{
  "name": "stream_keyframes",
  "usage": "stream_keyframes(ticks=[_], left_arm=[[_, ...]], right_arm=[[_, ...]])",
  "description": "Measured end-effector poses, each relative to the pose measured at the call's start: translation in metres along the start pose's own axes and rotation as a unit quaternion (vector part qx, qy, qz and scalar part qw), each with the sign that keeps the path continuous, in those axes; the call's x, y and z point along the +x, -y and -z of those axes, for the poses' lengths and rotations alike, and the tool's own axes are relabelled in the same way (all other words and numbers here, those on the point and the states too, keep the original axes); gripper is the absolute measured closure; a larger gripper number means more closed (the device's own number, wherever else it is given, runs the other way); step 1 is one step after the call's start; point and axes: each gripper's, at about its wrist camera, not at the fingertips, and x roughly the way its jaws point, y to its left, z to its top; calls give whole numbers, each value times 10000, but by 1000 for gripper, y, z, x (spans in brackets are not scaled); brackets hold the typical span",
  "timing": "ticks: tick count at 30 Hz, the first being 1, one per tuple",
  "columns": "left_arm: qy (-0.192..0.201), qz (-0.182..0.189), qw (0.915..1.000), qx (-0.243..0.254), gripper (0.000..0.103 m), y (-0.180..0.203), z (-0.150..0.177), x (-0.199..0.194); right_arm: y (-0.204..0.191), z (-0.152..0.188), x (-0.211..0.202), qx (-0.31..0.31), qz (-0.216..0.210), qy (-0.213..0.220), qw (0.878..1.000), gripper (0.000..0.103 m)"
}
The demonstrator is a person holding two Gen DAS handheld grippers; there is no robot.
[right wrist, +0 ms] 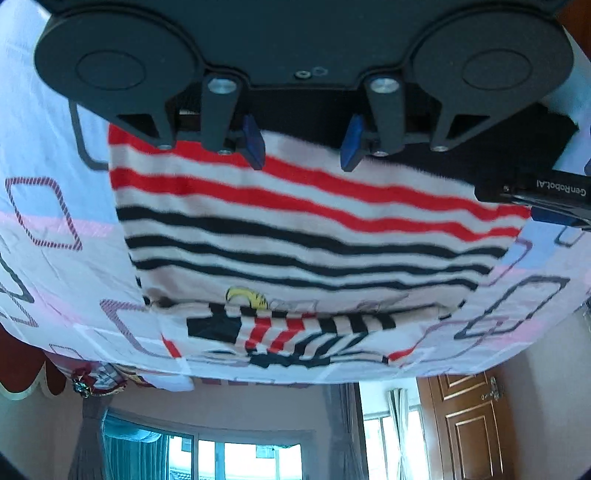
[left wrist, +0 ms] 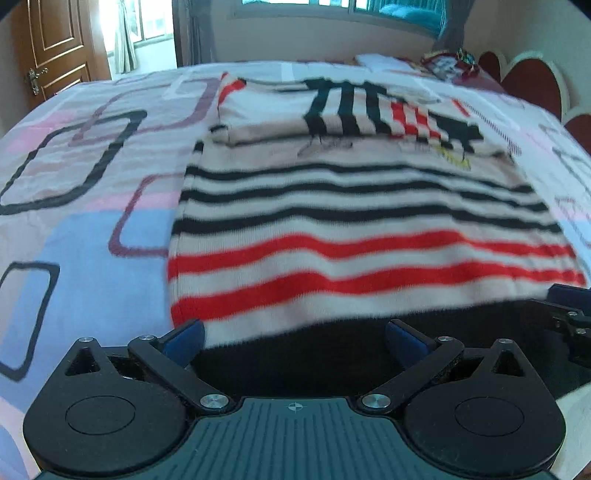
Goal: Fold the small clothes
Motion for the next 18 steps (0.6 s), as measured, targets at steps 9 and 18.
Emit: stream_keyframes(ticks=[9, 18], left_arm=[[-59, -1, 10000, 24, 0, -6, 13, -10], [-109, 8, 9999, -111, 0, -20, 26, -18]], right_arm=[[19, 29, -10, 28, 410, -171, 9990, 57], [29, 37, -24, 190, 593, -212, 9978, 53]])
